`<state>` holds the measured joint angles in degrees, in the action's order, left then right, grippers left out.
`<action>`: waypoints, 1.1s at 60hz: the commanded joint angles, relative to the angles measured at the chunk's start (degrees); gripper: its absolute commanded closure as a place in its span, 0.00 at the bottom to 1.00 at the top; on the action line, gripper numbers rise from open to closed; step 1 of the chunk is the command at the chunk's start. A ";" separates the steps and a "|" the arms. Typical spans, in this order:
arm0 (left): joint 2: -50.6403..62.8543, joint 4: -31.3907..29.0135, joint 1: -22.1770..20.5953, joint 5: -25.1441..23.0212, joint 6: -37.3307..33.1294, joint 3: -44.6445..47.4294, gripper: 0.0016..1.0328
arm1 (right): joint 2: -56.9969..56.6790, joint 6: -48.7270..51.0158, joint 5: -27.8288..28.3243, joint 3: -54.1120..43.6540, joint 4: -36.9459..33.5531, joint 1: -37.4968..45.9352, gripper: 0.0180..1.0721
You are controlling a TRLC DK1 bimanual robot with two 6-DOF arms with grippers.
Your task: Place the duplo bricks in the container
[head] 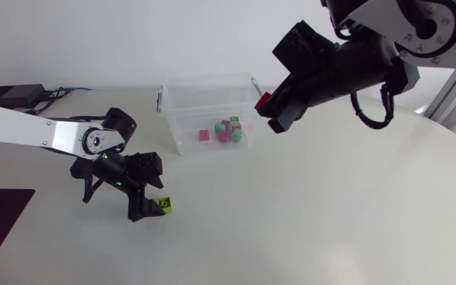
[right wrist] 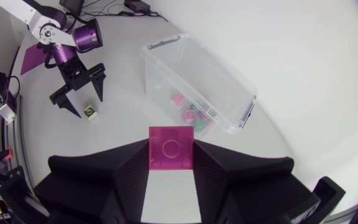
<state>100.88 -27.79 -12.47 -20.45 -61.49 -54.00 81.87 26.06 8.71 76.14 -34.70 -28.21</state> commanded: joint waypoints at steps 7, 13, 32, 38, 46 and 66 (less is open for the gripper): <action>4.68 2.65 -1.15 1.73 1.99 0.30 0.69 | 2.95 -4.09 -0.27 2.70 4.82 -0.45 0.79; 1.25 1.07 -1.15 1.20 2.17 0.03 0.71 | 5.50 -5.85 -0.36 5.25 7.63 0.17 0.79; -13.61 -3.50 -0.89 -4.95 9.99 -9.72 0.71 | 17.36 -8.93 -0.89 14.21 14.13 2.54 0.79; -12.37 -2.88 -0.36 -5.13 13.24 -15.79 0.71 | 20.88 -9.63 -0.80 16.67 15.80 3.33 0.79; -8.07 1.07 0.25 -5.39 19.39 -23.61 0.70 | 26.50 -11.04 -0.89 19.84 18.79 3.95 0.79; 3.97 13.82 1.92 -1.53 31.52 -35.30 0.60 | 42.41 -12.53 -4.23 35.39 17.47 4.30 0.65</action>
<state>101.71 -16.32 -10.92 -23.33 -33.80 -86.63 119.17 14.94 5.72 107.09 -15.57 -24.18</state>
